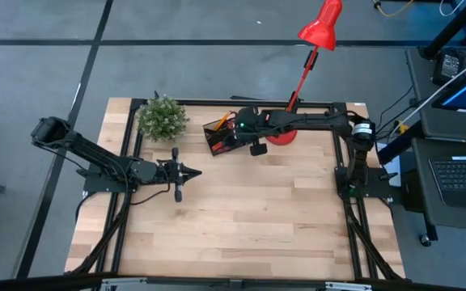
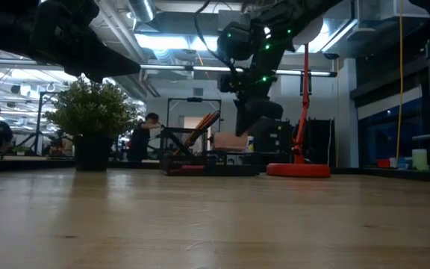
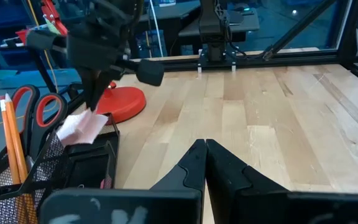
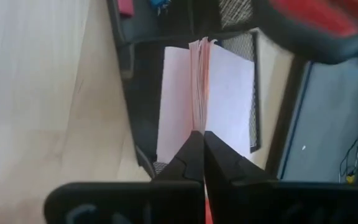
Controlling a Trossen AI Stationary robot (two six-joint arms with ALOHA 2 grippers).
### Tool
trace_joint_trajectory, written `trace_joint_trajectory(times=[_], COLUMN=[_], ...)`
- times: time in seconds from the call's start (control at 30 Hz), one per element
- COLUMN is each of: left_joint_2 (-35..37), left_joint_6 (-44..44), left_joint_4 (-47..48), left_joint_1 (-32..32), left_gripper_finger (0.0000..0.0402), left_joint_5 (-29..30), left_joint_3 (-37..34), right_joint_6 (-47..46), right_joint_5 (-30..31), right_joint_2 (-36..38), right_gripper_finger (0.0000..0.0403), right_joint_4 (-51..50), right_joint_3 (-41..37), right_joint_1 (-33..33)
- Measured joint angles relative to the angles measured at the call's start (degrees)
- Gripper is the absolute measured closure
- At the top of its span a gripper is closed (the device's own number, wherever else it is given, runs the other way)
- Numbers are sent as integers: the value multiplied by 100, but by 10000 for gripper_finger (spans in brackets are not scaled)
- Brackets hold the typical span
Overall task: Pick and place office supplies into organizer
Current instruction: Put the pink sticky notes into the black desk organizer
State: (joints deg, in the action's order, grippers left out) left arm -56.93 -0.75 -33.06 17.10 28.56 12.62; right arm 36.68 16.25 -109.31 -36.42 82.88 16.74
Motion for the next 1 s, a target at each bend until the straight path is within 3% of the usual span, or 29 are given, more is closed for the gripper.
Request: trace_joint_trajectory(times=[0.33, 1.0], left_joint_2=[-1, 0], left_joint_6=[0, 2], left_joint_4=[28, 28], left_joint_1=[0, 0], left_gripper_finger=[398, 396], left_joint_5=[4, 6], left_joint_3=[0, 1], right_joint_6=[311, 434], right_joint_5=[-109, -559], right_joint_2=[-346, -351], right_gripper_finger=[403, 394], right_joint_4=[168, 193], right_joint_3=[-1, -1], right_joint_1=[63, 287])
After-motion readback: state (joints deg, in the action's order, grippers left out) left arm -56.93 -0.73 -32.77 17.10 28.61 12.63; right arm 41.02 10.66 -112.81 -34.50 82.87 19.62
